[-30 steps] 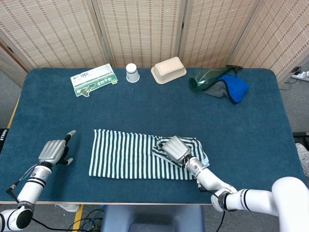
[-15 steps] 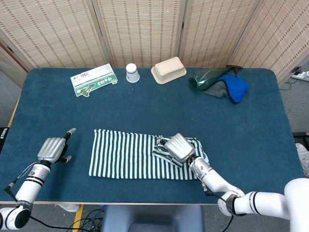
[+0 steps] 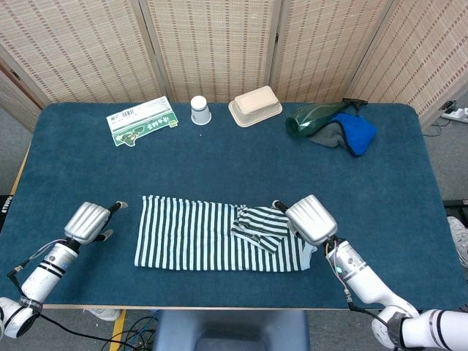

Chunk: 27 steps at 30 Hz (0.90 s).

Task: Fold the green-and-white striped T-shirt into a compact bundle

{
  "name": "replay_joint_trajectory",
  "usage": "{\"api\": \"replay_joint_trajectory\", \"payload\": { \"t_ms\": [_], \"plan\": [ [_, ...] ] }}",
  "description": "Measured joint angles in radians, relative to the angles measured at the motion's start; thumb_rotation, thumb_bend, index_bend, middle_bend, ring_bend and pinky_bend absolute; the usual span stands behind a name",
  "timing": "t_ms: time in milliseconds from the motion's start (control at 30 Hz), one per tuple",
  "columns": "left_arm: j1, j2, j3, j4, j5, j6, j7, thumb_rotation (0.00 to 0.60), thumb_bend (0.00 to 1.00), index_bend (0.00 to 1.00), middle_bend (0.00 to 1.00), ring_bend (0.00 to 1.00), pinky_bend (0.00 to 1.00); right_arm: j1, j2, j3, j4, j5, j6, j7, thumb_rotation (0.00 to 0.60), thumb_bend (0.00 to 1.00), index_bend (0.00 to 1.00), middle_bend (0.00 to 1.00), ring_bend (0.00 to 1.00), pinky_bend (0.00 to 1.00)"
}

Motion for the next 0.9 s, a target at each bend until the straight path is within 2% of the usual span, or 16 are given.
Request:
{"api": "replay_joint_trajectory", "payload": {
  "t_ms": [167, 400, 667, 900],
  "plan": [
    [-0.016, -0.117, 0.036, 0.240, 0.090, 0.090, -0.083, 0.600, 0.25, 0.34, 0.85, 0.78, 0.95, -0.040, 0.040, -0.012, -0.025, -0.024, 0.033, 0.017, 0.600, 0.31, 0.27, 0.93, 1.00, 1.00],
    [-0.043, -0.272, 0.070, 0.509, 0.151, 0.152, -0.172, 0.600, 0.25, 0.37, 0.85, 0.78, 0.95, -0.078, 0.064, -0.013, -0.032, -0.031, 0.053, 0.039, 0.600, 0.31, 0.27, 0.93, 1.00, 1.00],
    [-0.062, -0.365, 0.093, 0.636, 0.162, 0.158, -0.219, 0.600, 0.25, 0.36, 0.85, 0.77, 0.95, -0.100, 0.073, -0.006, -0.024, -0.025, 0.047, 0.050, 0.600, 0.31, 0.27, 0.93, 1.00, 1.00],
    [-0.072, -0.385, 0.105, 0.666, 0.158, 0.152, -0.221, 0.600, 0.25, 0.36, 0.85, 0.78, 0.95, -0.112, 0.074, -0.001, -0.018, -0.028, 0.041, 0.059, 0.600, 0.31, 0.27, 0.93, 1.00, 1.00]
  ]
}}
